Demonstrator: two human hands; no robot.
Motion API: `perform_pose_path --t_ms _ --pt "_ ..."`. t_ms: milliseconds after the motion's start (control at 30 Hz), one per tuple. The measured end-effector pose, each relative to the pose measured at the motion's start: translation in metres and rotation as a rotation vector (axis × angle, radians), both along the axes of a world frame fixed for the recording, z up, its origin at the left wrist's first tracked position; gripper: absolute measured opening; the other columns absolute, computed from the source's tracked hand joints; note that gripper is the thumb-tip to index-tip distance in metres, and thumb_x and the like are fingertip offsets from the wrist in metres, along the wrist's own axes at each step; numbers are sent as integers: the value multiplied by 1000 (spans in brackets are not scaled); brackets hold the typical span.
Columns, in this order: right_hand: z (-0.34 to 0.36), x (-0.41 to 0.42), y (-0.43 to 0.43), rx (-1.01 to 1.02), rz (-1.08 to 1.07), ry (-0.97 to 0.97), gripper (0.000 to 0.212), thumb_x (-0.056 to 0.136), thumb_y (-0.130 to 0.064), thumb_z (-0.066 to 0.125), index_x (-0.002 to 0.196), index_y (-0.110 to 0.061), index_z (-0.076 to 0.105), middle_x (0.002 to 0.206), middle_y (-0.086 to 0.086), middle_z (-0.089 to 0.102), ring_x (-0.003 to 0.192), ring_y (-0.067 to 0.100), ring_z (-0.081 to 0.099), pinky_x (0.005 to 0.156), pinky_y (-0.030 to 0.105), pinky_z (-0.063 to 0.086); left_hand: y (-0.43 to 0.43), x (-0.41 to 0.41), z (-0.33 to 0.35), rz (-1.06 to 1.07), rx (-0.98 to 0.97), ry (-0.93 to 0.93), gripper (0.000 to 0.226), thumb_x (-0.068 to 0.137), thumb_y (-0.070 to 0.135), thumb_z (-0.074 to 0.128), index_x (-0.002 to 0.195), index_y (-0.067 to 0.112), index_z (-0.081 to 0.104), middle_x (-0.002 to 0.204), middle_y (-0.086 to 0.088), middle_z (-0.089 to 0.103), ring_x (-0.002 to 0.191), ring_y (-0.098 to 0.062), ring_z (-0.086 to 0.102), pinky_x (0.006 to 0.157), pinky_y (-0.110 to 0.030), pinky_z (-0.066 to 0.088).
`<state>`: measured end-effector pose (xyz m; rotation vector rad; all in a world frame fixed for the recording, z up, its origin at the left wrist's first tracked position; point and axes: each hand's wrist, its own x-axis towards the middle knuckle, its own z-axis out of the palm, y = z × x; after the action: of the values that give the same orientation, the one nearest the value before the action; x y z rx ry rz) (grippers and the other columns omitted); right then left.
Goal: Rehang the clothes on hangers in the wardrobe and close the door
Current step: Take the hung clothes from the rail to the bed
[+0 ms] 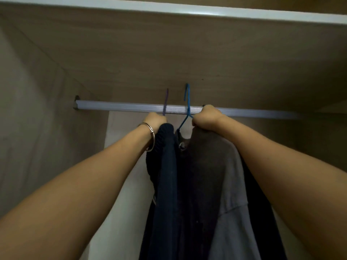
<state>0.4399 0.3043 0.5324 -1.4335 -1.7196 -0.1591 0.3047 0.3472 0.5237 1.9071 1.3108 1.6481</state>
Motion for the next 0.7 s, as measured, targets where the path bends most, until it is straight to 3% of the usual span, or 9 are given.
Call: perform_pose_path --t_ms 100,200,267,333,400,500,567,667,700 --pt "-7 -8 -2 8 81 77 26 90 -11 51 110 4 57 103 19 56 95 29 54 56 26 39 -10 -23 7 43 44 33 30 90 6 47 113 -11 56 100 -16 50 93 -21 48 66 -28 40" --pt "-15 -22 -5 -5 157 83 11 89 -10 50 90 -3 58 98 17 56 85 28 55 49 22 37 -23 -41 2 98 48 57 16 89 7 49 74 7 54 90 -15 50 80 -24 47 73 -31 40" --pt "-23 -30 -10 -35 246 150 12 88 -11 52 95 -3 58 89 13 55 65 21 52 40 17 37 -32 -53 -11 103 33 49 20 87 6 51 67 10 49 74 -9 51 68 -22 48 74 -32 41" --pt "-37 -40 -16 -106 318 203 20 87 -13 54 102 1 58 78 10 54 55 14 46 41 19 37 -43 -64 -30 106 9 18 25 86 7 54 63 12 47 65 -4 48 60 -16 47 77 -31 40" --pt "-55 -49 -19 -167 365 203 30 87 -14 55 111 4 57 72 10 53 53 13 44 40 18 37 -55 -76 -54 127 -26 -21 23 86 14 58 64 11 52 56 -1 50 52 -11 46 68 -28 41" --pt "-92 -59 -31 -235 460 188 31 88 -12 52 108 8 62 86 15 57 59 17 50 46 21 39 -81 -87 -99 156 -110 -80 25 87 22 58 66 7 58 29 8 44 29 -4 39 47 -21 34" --pt "-126 -65 -41 -303 573 165 24 91 -9 47 93 4 67 89 17 58 71 22 57 50 19 40 -100 -92 -134 180 -168 -136 31 89 17 55 59 8 52 25 7 41 25 -3 35 37 -15 31" --pt "-187 -77 -59 -516 790 273 21 86 -5 53 66 -6 60 51 2 55 44 10 52 38 14 33 -131 -91 -191 231 -259 -181 37 91 17 51 56 8 49 26 3 42 27 -5 36 42 -20 33" --pt "-206 -81 -66 -594 828 291 23 84 -4 54 62 -9 56 47 1 53 42 10 51 41 14 34 -143 -90 -209 257 -296 -188 37 91 18 51 56 8 49 26 2 42 27 -5 37 44 -22 34"
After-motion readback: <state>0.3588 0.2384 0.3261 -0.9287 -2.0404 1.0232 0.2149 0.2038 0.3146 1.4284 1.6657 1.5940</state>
